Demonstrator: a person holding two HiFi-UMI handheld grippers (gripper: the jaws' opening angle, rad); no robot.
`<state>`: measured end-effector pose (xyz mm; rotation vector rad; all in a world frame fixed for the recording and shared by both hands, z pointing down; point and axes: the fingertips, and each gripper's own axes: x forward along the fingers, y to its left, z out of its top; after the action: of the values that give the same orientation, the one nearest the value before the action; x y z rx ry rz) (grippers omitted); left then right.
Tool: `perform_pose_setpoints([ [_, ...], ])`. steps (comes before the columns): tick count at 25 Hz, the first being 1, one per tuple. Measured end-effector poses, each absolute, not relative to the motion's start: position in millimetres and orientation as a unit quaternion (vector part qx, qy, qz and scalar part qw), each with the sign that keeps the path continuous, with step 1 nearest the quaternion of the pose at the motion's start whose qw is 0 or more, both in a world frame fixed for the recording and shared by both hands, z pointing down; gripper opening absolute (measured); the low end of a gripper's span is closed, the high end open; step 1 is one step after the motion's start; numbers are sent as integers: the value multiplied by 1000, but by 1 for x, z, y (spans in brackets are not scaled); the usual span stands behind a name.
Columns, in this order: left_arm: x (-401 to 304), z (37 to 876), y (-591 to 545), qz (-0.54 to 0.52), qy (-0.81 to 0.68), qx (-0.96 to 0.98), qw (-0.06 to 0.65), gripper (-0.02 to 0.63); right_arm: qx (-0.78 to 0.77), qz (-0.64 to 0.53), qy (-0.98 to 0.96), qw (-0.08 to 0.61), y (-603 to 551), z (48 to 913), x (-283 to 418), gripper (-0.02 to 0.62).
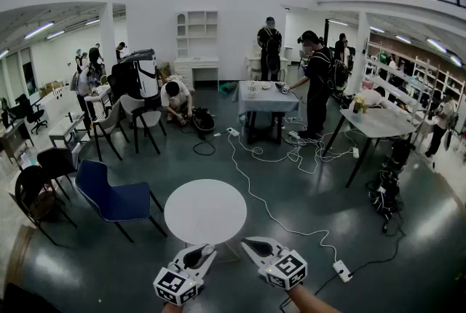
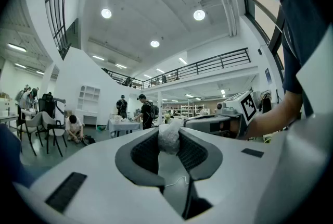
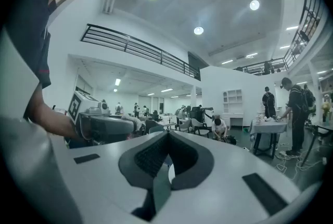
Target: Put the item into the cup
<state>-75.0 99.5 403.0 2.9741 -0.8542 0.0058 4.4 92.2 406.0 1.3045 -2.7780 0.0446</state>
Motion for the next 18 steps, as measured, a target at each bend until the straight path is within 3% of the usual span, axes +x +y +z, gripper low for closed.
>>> perform_pose_setpoints([
  [18, -28, 413, 83, 13, -294, 956, 21, 92, 405, 4, -914, 21, 77, 405, 46, 9],
])
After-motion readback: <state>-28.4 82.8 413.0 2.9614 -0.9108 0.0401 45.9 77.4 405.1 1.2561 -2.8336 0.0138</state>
